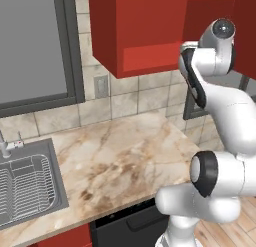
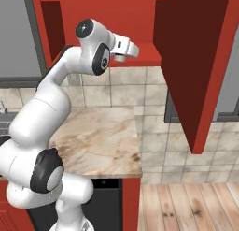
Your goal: Move the condiment bottle and shaker from the cabinet to the dining counter.
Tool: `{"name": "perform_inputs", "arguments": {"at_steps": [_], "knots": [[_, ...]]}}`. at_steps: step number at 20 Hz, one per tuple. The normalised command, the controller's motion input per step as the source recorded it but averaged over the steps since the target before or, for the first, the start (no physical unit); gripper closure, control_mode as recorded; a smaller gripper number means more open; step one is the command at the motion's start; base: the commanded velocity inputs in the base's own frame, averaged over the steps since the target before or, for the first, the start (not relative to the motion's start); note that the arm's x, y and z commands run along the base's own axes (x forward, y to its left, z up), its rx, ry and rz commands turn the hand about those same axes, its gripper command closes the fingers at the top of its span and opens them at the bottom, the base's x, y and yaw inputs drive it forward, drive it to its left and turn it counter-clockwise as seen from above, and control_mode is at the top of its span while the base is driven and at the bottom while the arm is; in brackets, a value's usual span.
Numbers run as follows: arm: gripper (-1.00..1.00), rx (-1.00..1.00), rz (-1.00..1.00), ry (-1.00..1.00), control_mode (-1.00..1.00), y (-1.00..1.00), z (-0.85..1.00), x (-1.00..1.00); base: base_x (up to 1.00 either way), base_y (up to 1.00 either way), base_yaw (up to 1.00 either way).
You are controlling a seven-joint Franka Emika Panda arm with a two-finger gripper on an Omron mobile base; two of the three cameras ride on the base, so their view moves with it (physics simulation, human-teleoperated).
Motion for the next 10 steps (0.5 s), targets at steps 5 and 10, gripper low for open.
{"name": "perform_inputs", "arguments": {"at_steps": [5, 10], "knots": [[1.0, -0.06, 0.24, -0.08, -1.0, 0.39, 0.08, -1.0, 0.0, 0.0, 0.0], [1.0, -0.06, 0.3, 0.0, -1.0, 0.39, 0.21, -1.0, 0.0, 0.0, 0.0]]}}
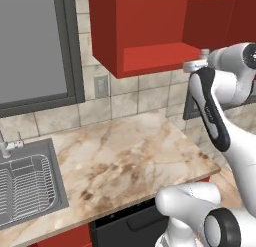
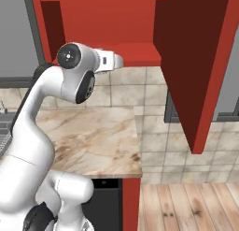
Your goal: Move the condiment bottle and shaker from the cabinet to the dining counter.
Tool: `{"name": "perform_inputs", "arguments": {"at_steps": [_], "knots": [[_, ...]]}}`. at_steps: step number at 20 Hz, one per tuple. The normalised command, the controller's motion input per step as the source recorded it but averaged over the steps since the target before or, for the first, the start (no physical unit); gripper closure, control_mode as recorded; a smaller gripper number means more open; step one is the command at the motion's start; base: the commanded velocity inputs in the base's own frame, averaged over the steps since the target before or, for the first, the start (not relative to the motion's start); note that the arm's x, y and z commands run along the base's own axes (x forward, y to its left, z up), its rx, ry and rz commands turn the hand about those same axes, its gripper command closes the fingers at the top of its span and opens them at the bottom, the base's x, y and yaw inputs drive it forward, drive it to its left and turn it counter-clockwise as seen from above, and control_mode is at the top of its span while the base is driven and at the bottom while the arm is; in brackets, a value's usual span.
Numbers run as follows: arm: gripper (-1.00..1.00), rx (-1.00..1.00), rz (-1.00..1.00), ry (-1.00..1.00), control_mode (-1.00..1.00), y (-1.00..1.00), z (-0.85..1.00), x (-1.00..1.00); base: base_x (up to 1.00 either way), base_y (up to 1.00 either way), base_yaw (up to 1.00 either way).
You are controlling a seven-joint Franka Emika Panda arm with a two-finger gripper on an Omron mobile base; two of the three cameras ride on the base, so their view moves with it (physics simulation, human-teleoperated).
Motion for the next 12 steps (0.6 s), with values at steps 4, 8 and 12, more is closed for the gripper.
{"name": "perform_inputs", "arguments": {"at_steps": [4, 8, 12], "knots": [[1.0, -0.07, 0.24, 0.0, -1.0, 0.35, 0.21, -1.0, 0.0, 0.0, 0.0], [1.0, -0.08, 0.12, -0.02, -1.0, 0.38, 0.01, -1.0, 0.0, 0.0, 0.0], [1.0, -0.09, 0.0, -0.07, -1.0, 0.34, 0.0, -1.0, 0.0, 0.0, 0.0]]}}
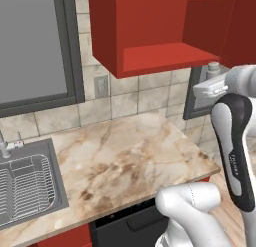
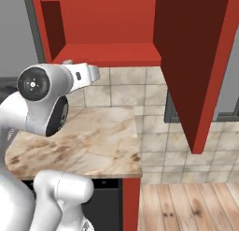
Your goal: Move the condiment bottle and shaker from the cabinet to the dining counter.
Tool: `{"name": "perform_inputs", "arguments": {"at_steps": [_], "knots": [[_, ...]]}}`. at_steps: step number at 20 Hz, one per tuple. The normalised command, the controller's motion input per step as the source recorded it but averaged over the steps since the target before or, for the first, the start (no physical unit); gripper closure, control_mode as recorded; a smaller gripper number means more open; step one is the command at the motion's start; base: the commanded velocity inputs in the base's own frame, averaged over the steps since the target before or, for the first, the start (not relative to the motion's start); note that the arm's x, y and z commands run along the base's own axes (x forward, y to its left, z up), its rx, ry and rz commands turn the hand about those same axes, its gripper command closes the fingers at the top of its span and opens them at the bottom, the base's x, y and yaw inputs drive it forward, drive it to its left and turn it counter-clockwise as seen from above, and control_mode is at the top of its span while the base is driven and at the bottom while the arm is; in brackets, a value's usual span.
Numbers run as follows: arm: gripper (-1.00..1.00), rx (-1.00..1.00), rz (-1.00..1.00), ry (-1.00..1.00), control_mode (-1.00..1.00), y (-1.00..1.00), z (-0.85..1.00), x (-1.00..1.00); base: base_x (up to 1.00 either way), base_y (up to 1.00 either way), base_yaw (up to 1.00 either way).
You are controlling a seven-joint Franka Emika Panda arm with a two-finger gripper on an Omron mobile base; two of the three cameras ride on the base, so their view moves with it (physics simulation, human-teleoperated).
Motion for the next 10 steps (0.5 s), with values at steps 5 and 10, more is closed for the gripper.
{"name": "perform_inputs", "arguments": {"at_steps": [5, 10], "knots": [[1.0, -0.06, -0.07, -0.02, -1.0, 0.13, 0.0, -0.74, 0.0, 0.0, 0.0], [1.0, -0.03, -0.12, 0.0, -1.0, 0.0, 0.0, -0.62, 0.0, 0.0, 0.0]]}}
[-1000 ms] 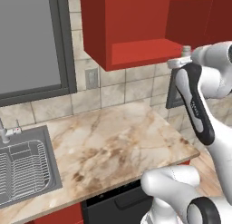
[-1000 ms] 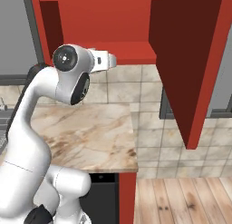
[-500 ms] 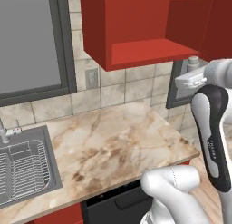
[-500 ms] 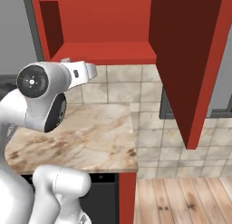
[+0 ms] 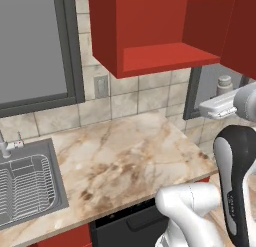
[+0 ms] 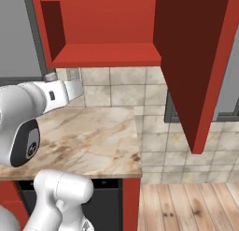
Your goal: Move the condiment bottle and shaker from the cabinet to the dining counter.
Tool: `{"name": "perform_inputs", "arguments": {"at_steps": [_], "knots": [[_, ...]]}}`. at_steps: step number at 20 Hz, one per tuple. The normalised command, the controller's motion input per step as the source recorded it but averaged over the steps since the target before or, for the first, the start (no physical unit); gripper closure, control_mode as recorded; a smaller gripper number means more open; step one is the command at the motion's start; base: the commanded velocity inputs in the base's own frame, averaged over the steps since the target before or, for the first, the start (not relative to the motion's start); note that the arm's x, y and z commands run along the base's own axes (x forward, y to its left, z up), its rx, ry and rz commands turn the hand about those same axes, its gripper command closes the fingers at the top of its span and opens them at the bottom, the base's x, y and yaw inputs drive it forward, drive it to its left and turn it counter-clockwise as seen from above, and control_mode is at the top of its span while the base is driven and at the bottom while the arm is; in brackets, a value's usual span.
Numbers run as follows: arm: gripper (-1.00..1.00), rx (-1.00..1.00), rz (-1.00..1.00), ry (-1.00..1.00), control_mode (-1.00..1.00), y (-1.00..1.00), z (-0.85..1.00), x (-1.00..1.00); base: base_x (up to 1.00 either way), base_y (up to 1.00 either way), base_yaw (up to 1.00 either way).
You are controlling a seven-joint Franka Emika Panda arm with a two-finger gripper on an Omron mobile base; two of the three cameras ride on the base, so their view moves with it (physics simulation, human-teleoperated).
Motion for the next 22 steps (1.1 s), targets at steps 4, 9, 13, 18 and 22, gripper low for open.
{"name": "perform_inputs", "arguments": {"at_steps": [4, 9, 13, 18, 22], "knots": [[1.0, 0.0, -0.11, 0.0, -1.0, 0.0, 0.0, -0.42, 0.0, 0.0, 0.0], [1.0, 0.0, -0.03, 0.0, -1.0, 0.0, 0.0, -0.07, 0.0, 0.0, 0.0], [1.0, 0.0, 0.0, 0.0, -1.0, 0.0, 0.0, 0.0, 0.0, 0.0, 0.0], [1.0, 0.0, 0.0, 0.0, 1.0, 0.0, 0.0, 0.0, -0.23, 0.02, 0.0], [1.0, 0.0, 0.0, 0.0, 1.0, 0.0, 0.0, 0.0, -1.0, 0.3, 0.05]]}}
